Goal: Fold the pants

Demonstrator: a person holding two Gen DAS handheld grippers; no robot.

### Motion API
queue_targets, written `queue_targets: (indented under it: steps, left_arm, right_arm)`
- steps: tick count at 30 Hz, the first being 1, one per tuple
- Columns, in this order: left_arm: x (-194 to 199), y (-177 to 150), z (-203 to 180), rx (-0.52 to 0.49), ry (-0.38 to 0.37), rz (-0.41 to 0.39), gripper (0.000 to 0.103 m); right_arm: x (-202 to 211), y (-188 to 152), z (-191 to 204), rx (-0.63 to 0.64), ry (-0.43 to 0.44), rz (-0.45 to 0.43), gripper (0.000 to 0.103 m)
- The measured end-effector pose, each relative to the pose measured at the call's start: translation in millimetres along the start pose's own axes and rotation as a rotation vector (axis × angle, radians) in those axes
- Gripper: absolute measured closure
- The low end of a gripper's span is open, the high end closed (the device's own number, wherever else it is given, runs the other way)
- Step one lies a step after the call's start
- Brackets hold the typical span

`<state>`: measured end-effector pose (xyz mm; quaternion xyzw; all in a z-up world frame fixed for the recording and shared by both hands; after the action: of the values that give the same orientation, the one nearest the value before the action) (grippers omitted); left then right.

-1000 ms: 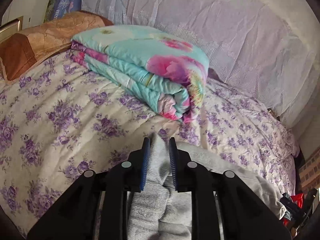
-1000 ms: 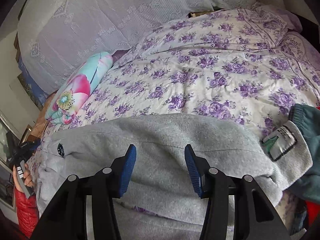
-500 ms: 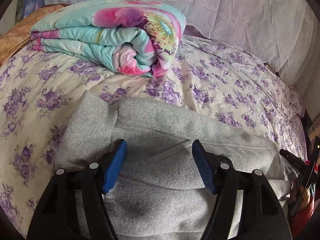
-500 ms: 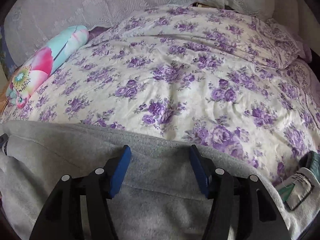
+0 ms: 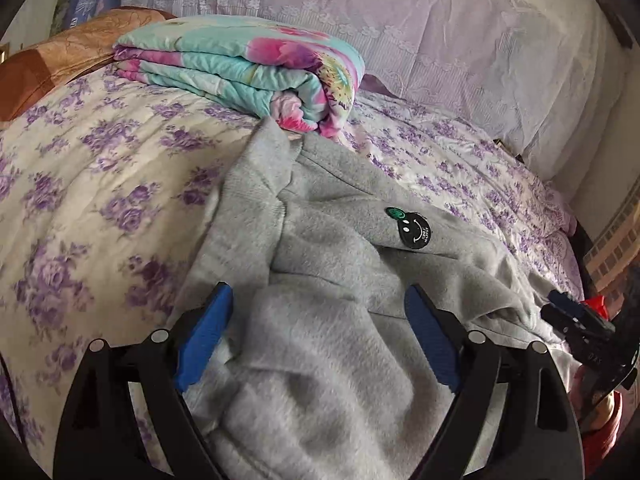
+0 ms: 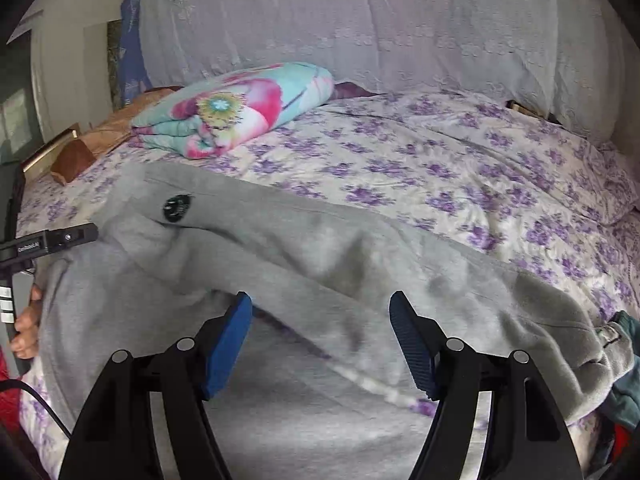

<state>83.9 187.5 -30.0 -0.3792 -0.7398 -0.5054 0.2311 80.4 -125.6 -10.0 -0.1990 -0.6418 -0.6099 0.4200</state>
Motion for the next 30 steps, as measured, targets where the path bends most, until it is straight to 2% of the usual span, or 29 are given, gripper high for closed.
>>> queue_targets:
  steps: [2,4,6,7,10,12,14,16,17,18,19,20,21,23,25,27,30]
  left_arm:
    - [20,-12,8,0.035,-0.019,-0.033,0.019]
    - [37,-28,16,0.082,-0.065,-0.037,0.019]
    - [47,-45,25,0.140,-0.116,-0.013,0.019]
    - [50,-53,29,0.164,-0.118,0.007,0.019]
    - [44,-68,40,0.197,-0.105,0.069,0.019]
    - [36,-69,40,0.190,-0.092,0.080,0.017]
    - [23,-62,35,0.187,-0.068,0.098,0.009]
    - [11,-54,31,0.197,-0.037,0.110,0.009]
    - [7,-50,28,0.195,-0.015,0.112,0.010]
    - [5,-47,25,0.191,-0.002,0.109,0.014]
    - [7,-45,21,0.181,-0.002,0.100,0.046]
    - [9,-45,19,0.167,0.004,0.103,0.061]
    - [13,-45,20,0.167,-0.001,0.095,0.064]
    - [27,-47,25,0.186,-0.021,0.075,0.076]
    - [45,-48,31,0.215,-0.051,0.060,0.082]
    - [64,-52,35,0.223,-0.070,0.044,0.083]
    - [65,-64,43,0.206,-0.028,0.071,0.083]
  right_arm:
    - [-11,-7,20,-0.049,0.141,0.053,0.031]
    - [-25,-12,33,-0.084,0.212,0.102,0.031]
    - [-38,-10,35,-0.100,0.184,0.117,0.031]
    - [-45,-8,37,-0.111,0.175,0.123,0.031]
    - [-61,1,30,-0.191,0.201,0.137,0.031]
    - [-69,7,25,-0.244,0.226,0.139,0.031]
    - [-76,11,26,-0.271,0.241,0.145,0.032]
    - [-82,10,29,-0.267,0.227,0.146,0.044]
    - [-85,9,30,-0.266,0.238,0.152,0.066]
    - [-86,7,30,-0.277,0.263,0.157,0.076]
    - [-84,6,29,-0.289,0.279,0.150,0.079]
    - [-80,5,29,-0.287,0.282,0.137,0.087]
    - [-75,4,30,-0.282,0.285,0.126,0.090]
    - [-61,1,36,-0.266,0.292,0.102,0.096]
    - [-45,-6,47,-0.235,0.323,0.096,0.098]
    - [-38,-15,54,-0.209,0.347,0.110,0.099]
    - [-63,-34,52,-0.216,0.306,0.203,0.099]
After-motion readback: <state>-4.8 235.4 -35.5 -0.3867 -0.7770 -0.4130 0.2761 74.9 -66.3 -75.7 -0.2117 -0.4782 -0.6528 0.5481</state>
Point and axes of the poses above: each gripper's, at about its wrist camera, not at the fingertips, and x roughly against the way its jaws point, z to its left, y to its top, the point moved 5 cm from there along -x, roughly the way its jaws point, and after that the axes turned 7 degrees about z, right-handed, at the moved point
